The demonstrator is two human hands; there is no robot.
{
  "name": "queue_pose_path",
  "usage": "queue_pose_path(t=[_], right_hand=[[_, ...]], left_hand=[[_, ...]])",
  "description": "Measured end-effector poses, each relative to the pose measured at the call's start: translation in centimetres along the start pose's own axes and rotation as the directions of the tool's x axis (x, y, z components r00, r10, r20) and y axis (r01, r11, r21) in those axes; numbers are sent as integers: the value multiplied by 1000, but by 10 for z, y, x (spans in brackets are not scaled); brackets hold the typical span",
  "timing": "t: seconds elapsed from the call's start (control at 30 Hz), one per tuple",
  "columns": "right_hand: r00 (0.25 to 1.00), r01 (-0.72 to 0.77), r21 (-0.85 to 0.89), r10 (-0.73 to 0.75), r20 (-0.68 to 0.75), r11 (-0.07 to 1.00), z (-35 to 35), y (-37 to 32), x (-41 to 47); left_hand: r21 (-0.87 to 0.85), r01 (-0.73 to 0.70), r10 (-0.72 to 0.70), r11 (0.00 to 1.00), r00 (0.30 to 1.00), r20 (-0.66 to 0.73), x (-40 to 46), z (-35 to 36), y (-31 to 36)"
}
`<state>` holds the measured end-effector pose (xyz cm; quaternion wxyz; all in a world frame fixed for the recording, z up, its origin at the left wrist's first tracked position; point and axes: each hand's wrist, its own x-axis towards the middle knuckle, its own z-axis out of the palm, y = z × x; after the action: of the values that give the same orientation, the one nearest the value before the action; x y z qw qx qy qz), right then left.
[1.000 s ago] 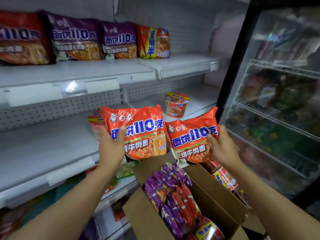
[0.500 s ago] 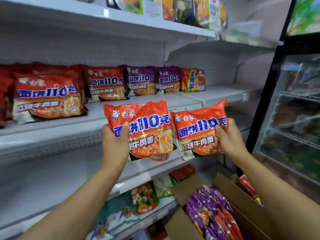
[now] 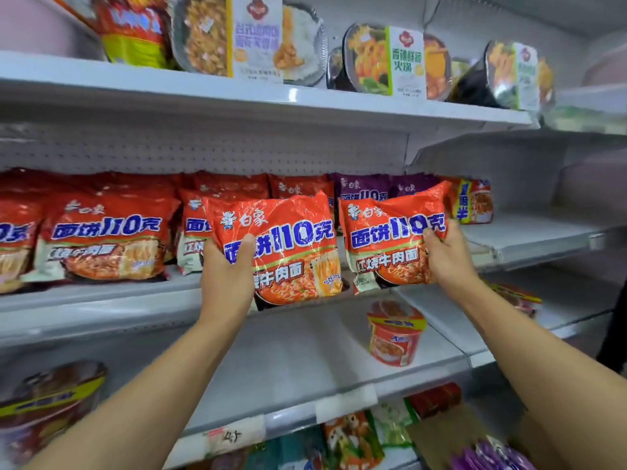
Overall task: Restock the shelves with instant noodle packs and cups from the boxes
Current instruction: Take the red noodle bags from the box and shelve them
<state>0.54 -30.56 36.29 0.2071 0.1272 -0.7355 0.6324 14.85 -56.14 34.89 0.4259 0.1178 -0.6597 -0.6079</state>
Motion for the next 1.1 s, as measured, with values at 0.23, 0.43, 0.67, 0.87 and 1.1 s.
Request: queue_pose_path(t=[0.23,0.43,0.67,0.87,1.1], right_hand=[[999,-3,43,2,32,999,66,-9,55],[996,-38,60,33,83,997,127,2,109],[972,-117,106,92,215,987,188,21,156],[962,-126,80,102,254,989,215,43,167],[975,-97,-11,98,199,995,218,56,170]], left_hand=[[50,-31,36,998,992,-117,40,-20,4],[89,-43,60,995,978,-200,69,-15,5],[118,-59,90,991,957,-276,98,2,6],[96,-89,113,991,955,-274,109,21,4],[79,-102,118,992,961,-248,110,45,0]])
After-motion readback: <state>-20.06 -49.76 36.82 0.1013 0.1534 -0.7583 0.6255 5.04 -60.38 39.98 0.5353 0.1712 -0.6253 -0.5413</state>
